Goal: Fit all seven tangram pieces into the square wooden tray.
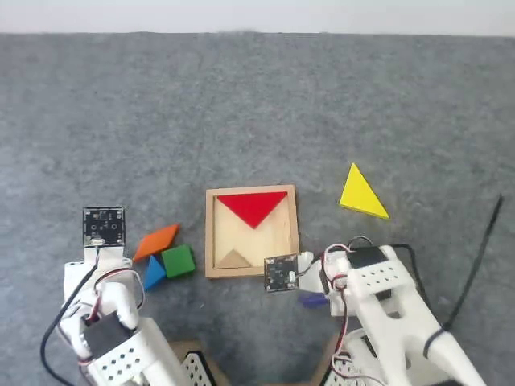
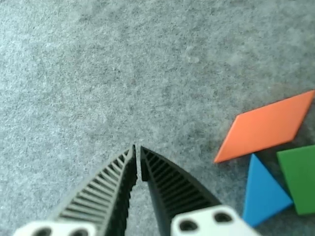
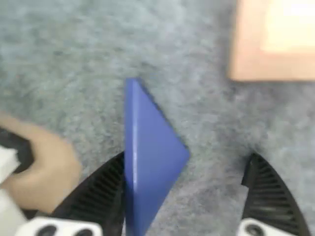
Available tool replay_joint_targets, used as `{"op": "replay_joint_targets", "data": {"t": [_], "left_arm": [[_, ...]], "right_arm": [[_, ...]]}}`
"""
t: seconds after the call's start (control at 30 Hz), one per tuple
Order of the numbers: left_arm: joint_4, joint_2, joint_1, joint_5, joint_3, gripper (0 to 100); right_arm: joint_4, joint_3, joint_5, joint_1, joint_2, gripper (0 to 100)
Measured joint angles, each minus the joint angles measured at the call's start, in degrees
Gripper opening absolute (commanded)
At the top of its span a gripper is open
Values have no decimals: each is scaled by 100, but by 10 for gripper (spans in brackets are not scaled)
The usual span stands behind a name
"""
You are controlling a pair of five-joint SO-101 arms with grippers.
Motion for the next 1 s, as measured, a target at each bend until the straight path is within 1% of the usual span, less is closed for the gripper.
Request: {"op": "replay_joint_targets", "data": {"t": [0.13, 0.2, 0.27, 0.43, 0.57, 0.7, 0.83, 1.0], "left_arm": [[0, 0, -9, 0, 0, 13], [0, 0, 0, 0, 0, 13], [0, 0, -9, 0, 0, 13], [0, 0, -9, 0, 0, 13], [0, 0, 0, 0, 0, 13], [0, 0, 0, 0, 0, 13], [0, 0, 0, 0, 18, 13], [0, 0, -9, 0, 53, 13]], "right_arm": [[-132, 352, -88, 105, -774, 335], [-141, 545, -299, 114, -1213, 335], [35, 659, -387, 114, -1644, 335], [756, 879, -510, -369, -2699, 335], [870, 1055, -782, -844, -3279, 335], [870, 1143, -835, -1266, -3367, 335], [914, 1152, -826, -1477, -3376, 335], [1240, 862, -791, -1749, -3376, 335]]}}
